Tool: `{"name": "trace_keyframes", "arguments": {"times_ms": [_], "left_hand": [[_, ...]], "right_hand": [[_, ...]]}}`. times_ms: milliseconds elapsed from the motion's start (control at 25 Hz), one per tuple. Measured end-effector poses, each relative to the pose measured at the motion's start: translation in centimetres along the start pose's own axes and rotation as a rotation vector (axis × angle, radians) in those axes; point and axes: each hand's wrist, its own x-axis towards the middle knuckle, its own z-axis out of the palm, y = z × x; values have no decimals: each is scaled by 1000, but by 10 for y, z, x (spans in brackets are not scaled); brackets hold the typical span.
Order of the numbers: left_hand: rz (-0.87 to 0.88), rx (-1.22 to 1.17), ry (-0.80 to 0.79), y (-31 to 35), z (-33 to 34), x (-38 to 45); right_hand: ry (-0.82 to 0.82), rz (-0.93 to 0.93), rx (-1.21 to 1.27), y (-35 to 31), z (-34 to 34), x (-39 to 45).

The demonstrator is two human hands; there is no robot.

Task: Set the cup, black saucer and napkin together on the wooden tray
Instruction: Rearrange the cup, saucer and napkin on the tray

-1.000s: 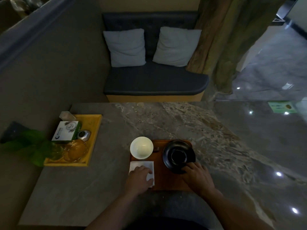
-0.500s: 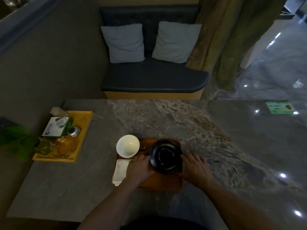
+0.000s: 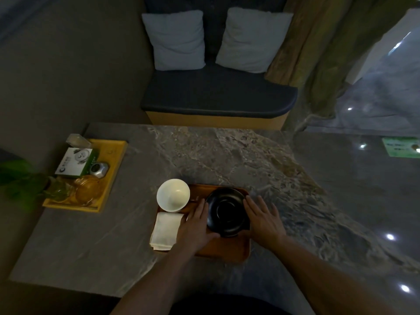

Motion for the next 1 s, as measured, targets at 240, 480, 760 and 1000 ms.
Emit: {"name": "trace_keyframes", "arguments": {"times_ms": [240,480,760,1000], "left_hand": [[30,23,10,-4,-1,-5],[58,79,-17,-15,0,-19],[40,55,-13,-24,4,-31],[-77,3,-9,-24,20,-37]], "right_hand": [[5,9,44,0,8,-6],[30,26,102,-13,25,-24],[53,44,139,-24,34,-39],[82,106,176,-16,37,-46]]}}
